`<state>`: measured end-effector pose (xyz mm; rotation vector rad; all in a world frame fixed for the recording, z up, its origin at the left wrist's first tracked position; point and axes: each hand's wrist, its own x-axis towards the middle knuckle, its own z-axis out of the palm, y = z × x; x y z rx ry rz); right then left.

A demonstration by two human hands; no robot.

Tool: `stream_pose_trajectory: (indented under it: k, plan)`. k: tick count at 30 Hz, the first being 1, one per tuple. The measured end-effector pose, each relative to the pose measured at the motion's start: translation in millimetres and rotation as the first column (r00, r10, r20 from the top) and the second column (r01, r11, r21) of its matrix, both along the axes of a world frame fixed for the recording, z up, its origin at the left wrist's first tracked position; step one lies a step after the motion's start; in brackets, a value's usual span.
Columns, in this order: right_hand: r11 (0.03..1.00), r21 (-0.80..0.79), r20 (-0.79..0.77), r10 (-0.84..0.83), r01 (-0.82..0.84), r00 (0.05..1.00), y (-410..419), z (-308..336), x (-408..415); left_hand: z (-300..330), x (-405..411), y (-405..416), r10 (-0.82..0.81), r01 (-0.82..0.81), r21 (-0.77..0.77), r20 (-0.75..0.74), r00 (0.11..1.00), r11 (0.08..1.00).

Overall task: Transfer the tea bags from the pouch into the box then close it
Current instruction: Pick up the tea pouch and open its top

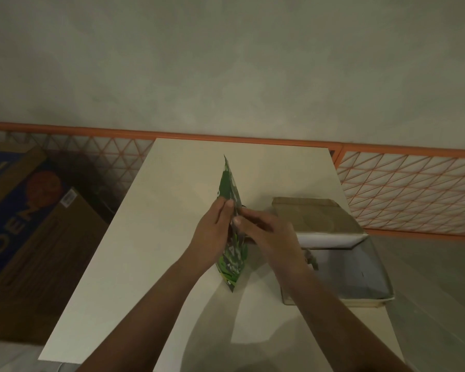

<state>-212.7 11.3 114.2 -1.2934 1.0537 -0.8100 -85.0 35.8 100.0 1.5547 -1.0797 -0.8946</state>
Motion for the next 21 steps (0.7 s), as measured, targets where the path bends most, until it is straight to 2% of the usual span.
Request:
stream_pose_trajectory:
  k: [3, 5, 9, 11, 13, 17, 19, 21]
  plan:
    - [1.0, -0.001, -0.003, -0.007, 0.007, 1.0, -0.7, 1.7, -3.6, 1.5, 0.6, 0.6, -0.033, 0.033, 0.016, -0.037, 0.999, 0.999]
    - [0.997, 0.077, 0.038, -0.004, 0.001, 0.999, -1.5, 2.1, -6.2, 0.1, 0.4, 2.1, -0.052, 0.053, 0.012, -0.065, 0.997, 0.999]
    - [0.953, 0.302, 0.226, -0.043, -0.028, 0.973, -2.2, -3.0, -6.0, -4.2, -2.5, 7.0, -0.054, 0.055, 0.0, -0.14, 0.989, 0.998]
    - [0.936, 0.35, 0.267, -0.072, -0.028, 0.961, -2.6, -6.5, -5.3, -7.4, -2.9, 6.5, -0.04, 0.043, 0.012, -0.199, 0.979, 0.999]
    - [0.943, 0.333, 0.255, -0.07, -0.02, 0.965, -3.1, -8.2, -5.2, -9.9, -1.6, 4.4, -0.018, 0.025, 0.027, -0.242, 0.97, 0.999]
    - [0.965, 0.263, 0.196, -0.048, -0.005, 0.979, -3.9, -8.7, -3.3, -3.8, 0.9, -6.3, 0.071, -0.064, 0.048, -0.159, 0.985, 0.997]
    - [0.972, 0.232, 0.164, -0.013, -0.026, 0.986, -3.1, -8.3, -3.6, 1.3, 3.3, -14.0, 0.127, -0.123, 0.055, -0.073, 0.989, 0.991]
    - [0.978, 0.205, 0.129, 0.021, -0.048, 0.991, -1.5, -6.8, -3.6, 5.1, 7.0, -19.2, 0.116, -0.117, 0.037, 0.037, 0.993, 0.992]
